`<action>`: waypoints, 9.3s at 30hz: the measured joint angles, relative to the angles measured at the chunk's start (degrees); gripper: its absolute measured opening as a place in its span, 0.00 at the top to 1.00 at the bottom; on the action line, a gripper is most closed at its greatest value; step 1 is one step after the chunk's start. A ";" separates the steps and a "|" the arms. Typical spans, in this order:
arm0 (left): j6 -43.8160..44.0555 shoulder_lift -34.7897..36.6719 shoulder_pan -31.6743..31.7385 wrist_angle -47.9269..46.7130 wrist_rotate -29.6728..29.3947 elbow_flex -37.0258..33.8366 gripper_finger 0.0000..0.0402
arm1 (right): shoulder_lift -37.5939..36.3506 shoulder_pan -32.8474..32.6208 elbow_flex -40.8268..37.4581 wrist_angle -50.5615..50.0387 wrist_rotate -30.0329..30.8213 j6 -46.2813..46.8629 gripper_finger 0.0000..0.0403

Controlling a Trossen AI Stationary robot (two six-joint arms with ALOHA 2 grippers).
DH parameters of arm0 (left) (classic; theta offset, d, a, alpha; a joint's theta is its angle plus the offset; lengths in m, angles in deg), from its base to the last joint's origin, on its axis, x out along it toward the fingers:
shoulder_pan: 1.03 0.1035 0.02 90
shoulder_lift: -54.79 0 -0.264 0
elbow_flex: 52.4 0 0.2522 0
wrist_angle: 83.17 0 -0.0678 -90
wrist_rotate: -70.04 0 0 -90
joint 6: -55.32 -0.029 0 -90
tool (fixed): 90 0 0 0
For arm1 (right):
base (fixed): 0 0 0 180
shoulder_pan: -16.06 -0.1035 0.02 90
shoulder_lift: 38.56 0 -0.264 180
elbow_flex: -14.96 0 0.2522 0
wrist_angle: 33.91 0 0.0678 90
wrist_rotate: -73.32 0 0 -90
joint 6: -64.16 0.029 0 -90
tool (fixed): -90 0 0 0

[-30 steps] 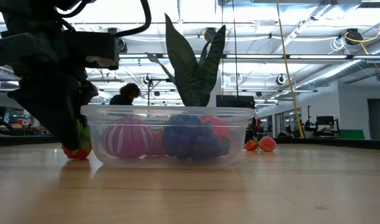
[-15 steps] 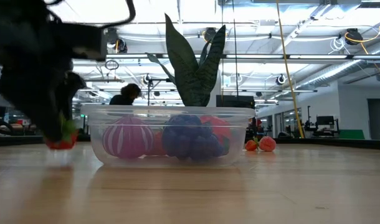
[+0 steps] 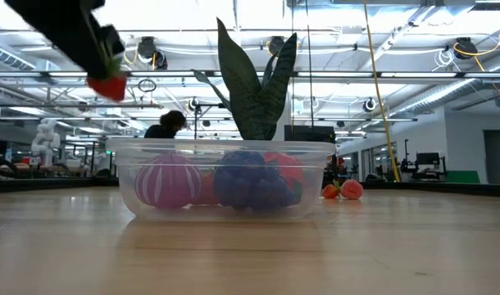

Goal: Pick and placing Produce into tupperware
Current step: Put the bottom red strawberry into the transparent bin, then put the pink peach into the transparent bin

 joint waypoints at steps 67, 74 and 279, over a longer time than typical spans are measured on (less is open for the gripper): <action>-21.59 -24.92 12.98 -2.04 12.94 20.35 0.64 | 0.00 0.00 0.00 -0.81 -0.01 -1.42 0.30; -21.53 -24.92 12.98 -0.85 12.96 19.79 0.64 | 0.00 0.00 0.00 -0.82 -0.01 -1.42 0.30; -1.78 0.96 6.64 -48.71 -12.78 32.16 0.54 | 21.77 33.51 -33.73 -4.30 -53.54 11.87 0.30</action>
